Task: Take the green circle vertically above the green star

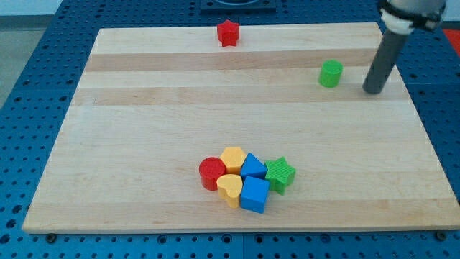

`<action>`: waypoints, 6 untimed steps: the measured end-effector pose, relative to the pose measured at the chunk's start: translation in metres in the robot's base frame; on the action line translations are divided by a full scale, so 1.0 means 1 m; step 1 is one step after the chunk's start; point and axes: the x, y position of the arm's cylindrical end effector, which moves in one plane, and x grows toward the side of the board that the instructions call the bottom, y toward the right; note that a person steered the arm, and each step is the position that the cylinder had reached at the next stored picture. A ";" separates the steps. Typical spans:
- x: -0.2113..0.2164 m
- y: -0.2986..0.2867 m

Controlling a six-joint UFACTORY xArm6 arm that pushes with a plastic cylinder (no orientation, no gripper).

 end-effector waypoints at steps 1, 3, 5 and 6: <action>-0.023 -0.026; 0.038 -0.174; -0.029 -0.137; -0.049 -0.112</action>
